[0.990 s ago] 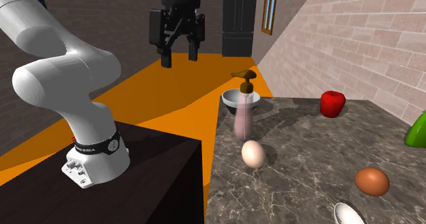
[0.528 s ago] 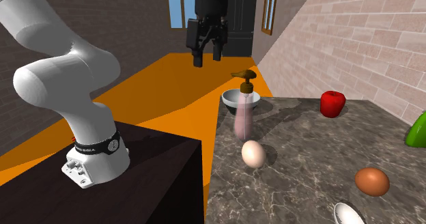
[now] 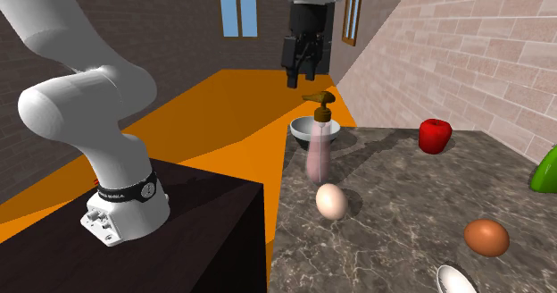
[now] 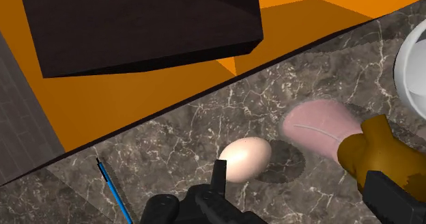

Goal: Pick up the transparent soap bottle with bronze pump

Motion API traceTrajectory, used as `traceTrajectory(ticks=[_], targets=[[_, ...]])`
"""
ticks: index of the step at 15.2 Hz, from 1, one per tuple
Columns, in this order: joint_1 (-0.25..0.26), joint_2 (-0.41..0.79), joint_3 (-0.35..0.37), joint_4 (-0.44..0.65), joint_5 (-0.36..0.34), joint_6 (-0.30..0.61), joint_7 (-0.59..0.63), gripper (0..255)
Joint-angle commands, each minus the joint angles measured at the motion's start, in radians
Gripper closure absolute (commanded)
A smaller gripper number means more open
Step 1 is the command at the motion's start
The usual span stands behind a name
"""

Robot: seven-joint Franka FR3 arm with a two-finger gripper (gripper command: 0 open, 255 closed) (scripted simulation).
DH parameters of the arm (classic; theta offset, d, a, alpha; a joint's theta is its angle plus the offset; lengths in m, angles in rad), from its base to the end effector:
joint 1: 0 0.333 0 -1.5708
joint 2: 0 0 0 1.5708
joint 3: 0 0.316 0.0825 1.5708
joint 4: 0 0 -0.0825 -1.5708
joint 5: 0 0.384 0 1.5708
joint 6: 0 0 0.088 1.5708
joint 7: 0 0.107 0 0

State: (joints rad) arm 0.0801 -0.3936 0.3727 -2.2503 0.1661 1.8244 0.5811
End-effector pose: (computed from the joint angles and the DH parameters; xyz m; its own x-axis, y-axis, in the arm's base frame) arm 0.3812 0.2148 0.5044 0.9776 -0.2032 -0.0549 -0.2027 -0.9791 0.0143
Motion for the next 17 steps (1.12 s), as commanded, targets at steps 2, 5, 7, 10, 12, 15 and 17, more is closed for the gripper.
traceTrajectory(ticks=[2, 5, 7, 10, 12, 15, 17], targets=[[0.007, 0.09, 0.054, 0.059, -0.006, 0.04, 0.076, 0], [0.012, 0.192, 0.104, 0.138, -0.032, 0.069, 0.155, 0], [0.019, 0.263, 0.134, 0.196, -0.058, 0.083, 0.21, 0], [0.021, 0.272, 0.136, 0.164, -0.062, 0.123, 0.212, 0], [0.022, 0.28, 0.138, 0.145, -0.064, 0.15, 0.213, 0], [0.022, 0.292, 0.141, 0.12, -0.068, 0.185, 0.216, 0], [0.022, 0.292, 0.141, 0.12, -0.068, 0.185, 0.216, 0]])
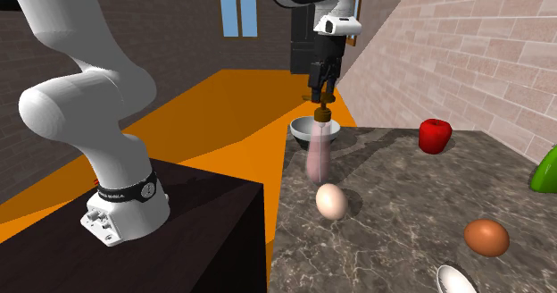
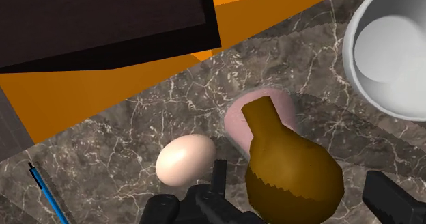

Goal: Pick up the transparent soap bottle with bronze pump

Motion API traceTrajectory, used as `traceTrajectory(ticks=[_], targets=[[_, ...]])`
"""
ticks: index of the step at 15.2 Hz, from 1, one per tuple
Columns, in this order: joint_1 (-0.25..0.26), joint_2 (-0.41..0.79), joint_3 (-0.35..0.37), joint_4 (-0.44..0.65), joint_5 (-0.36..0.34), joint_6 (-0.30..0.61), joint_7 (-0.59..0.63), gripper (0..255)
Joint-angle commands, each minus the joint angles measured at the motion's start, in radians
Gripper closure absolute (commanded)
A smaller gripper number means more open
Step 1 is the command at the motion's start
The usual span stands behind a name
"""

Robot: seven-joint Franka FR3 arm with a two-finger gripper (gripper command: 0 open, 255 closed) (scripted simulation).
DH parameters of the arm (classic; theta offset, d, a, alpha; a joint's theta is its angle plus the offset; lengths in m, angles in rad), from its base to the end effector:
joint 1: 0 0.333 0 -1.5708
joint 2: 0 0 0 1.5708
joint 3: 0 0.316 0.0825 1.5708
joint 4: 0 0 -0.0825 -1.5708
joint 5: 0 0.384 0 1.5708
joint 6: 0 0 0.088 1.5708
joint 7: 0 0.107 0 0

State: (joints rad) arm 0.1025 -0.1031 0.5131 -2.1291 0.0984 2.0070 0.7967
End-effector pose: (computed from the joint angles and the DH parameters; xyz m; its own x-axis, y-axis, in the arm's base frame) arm 0.4172 0.3078 0.4454 0.9732 -0.2249 -0.0489 -0.2253 -0.9743 -0.0033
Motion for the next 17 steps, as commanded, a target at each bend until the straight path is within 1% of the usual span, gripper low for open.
traceTrajectory(ticks=[1, 10, 17], targets=[[0.0, 0.001, 0.0, -0.002, -0.001, 0.003, 0.0, 255], [0.0, 0.001, 0.0, -0.001, -0.001, 0.002, 0.0, 255], [-0.002, -0.026, -0.007, 0.068, 0.009, -0.092, -0.005, 255]])
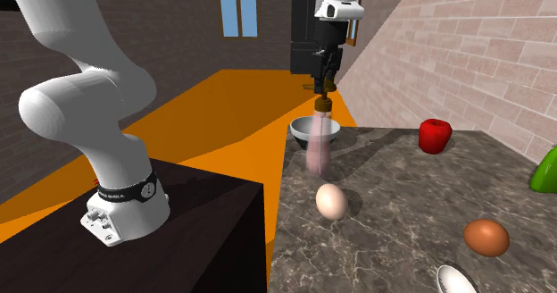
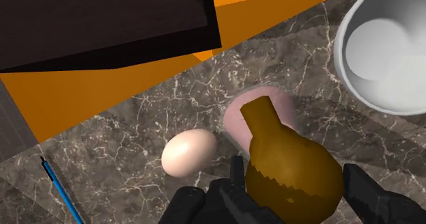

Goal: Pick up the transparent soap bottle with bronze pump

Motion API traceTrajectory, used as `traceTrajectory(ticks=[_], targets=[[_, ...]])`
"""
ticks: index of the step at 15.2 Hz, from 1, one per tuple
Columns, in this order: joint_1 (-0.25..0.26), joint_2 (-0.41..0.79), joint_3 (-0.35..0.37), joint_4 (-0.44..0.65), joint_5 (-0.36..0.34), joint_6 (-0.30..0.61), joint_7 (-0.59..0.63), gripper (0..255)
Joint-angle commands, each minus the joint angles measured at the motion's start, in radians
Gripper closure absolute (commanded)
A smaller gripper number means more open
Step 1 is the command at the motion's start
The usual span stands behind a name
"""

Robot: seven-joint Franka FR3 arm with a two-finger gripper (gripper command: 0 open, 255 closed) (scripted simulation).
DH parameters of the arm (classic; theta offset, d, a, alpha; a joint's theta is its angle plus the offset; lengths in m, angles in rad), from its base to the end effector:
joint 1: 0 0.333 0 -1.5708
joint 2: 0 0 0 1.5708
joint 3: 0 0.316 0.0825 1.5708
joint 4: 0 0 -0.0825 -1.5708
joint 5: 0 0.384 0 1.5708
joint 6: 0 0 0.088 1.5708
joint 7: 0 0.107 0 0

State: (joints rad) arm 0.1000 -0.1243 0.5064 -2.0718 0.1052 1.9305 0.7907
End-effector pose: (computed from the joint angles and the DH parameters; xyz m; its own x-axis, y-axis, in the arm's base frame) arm 0.4182 0.3073 0.4754 0.9732 -0.2249 -0.0488 -0.2253 -0.9743 -0.0033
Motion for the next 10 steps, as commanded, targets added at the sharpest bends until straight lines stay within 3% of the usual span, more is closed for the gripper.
traceTrajectory(ticks=[1, 10], targets=[[0.0, -0.008, -0.001, 0.022, 0.003, -0.029, 0.0, 255], [-0.002, -0.022, -0.008, 0.105, 0.005, -0.124, 0.0, 255]])
